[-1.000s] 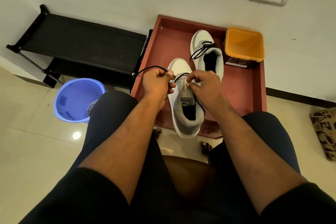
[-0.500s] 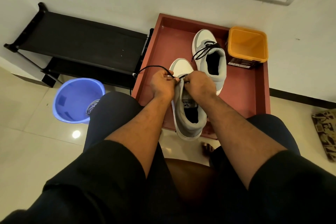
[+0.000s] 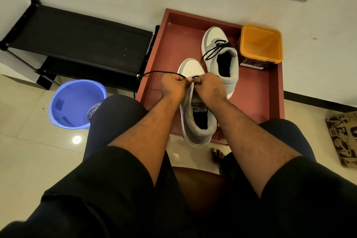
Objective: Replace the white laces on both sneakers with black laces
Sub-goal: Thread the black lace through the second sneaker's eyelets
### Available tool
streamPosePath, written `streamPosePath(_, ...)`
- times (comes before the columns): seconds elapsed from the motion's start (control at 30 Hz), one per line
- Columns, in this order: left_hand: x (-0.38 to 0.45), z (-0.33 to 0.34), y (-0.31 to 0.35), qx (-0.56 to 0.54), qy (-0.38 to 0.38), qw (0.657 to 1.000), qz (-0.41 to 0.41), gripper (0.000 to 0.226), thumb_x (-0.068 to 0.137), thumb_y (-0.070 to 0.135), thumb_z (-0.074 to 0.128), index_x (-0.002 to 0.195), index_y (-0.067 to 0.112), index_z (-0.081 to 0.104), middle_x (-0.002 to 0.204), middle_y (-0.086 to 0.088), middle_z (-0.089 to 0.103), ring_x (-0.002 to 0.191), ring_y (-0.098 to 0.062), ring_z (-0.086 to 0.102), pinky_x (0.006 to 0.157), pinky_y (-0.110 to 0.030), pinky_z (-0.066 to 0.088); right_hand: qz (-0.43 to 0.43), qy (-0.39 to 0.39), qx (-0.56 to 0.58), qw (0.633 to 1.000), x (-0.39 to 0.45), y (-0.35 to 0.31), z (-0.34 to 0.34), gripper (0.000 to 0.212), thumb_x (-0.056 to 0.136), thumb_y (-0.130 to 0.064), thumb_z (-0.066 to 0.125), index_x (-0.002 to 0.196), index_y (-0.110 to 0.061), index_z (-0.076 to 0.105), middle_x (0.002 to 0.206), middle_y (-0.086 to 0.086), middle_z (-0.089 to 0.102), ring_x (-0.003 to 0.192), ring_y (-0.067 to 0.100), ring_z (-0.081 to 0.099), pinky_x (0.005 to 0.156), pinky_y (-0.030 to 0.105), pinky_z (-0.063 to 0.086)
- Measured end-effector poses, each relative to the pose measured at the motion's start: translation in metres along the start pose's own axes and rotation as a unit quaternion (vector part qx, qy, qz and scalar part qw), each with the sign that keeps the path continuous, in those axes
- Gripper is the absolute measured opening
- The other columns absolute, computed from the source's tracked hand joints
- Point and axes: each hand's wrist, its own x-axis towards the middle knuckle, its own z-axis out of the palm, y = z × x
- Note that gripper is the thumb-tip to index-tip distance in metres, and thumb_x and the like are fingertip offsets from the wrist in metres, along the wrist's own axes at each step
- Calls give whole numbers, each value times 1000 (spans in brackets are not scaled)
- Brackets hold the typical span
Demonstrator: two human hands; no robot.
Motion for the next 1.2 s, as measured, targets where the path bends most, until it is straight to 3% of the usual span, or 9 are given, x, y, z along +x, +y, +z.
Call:
streamPosePath(0.1,-2,-1,5,16,-19,1000,5,39,89,26,68,71,-8,64,60,-10,48,55,-19,40,54,-30,36,30,-2,32,999,3,-1,1,19,89,-18,59,97,-20,76,87,4,71,77,22,63,61,28,45)
streamPosePath(0.33,-10,-8,13,-12,-52,998,-33,22,94,14,58,89,-4,68,74,-14,54,65,-22,47,57,-32,39,50,-5,80,995,1,-1,7,19,88,-19,61,97,-23,77,84,1,72,72,20,61,60,25,42)
streamPosePath(0.5,-17,-9,17,-32,-61,996,-58,15,92,18,60,85,6,65,74,-15,53,63,-23,46,57,-33,38,76,-41,148,985,7,2,3,14,83,-13,64,84,-15,78,80,8,73,75,26,67,70,39,56)
streamPosePath(0.6,-30,-19,26,10,-133,986,-98,15,92,24,61,94,10,65,79,-9,58,64,-21,53,54,-26,43,78,-56,130,987,8,1,4,17,79,-6,57,73,-10,73,73,11,68,65,23,58,66,40,56)
streamPosePath(0.7,-50,-32,25,86,-200,975,-53,12,88,15,68,99,16,64,88,-2,65,77,-15,63,67,-29,55,88,-47,96,990,6,-1,7,21,78,-8,56,59,-16,60,62,2,57,60,20,52,55,31,46)
streamPosePath(0.8,-61,-36,19,144,-161,976,1,19,83,14,75,98,3,71,92,-15,71,79,-29,71,70,-42,61,76,-56,68,993,7,-1,5,18,78,-6,54,65,-14,62,67,4,61,67,24,59,57,31,51)
streamPosePath(1.0,-64,-40,16,33,-69,996,-41,18,82,8,76,78,8,58,87,-19,69,71,-34,71,55,-51,60,-45,-70,-33,996,-41,4,-31,20,83,-18,64,65,-26,61,77,-7,60,84,22,62,72,35,50)
streamPosePath(1.1,-67,-38,15,29,-51,998,-30,23,79,10,79,72,8,57,85,-21,70,71,-35,71,55,-50,59,-120,-148,-20,981,-113,14,-45,7,86,-24,68,88,-26,74,80,-12,55,79,8,55,69,27,43)
streamPosePath(1.2,-72,-38,15,51,-39,998,-16,28,76,16,82,68,9,57,83,-20,70,65,-29,70,55,-44,60,-150,-233,34,960,-170,20,-41,10,84,-28,72,93,-26,75,87,-11,52,84,6,52,78,32,48)
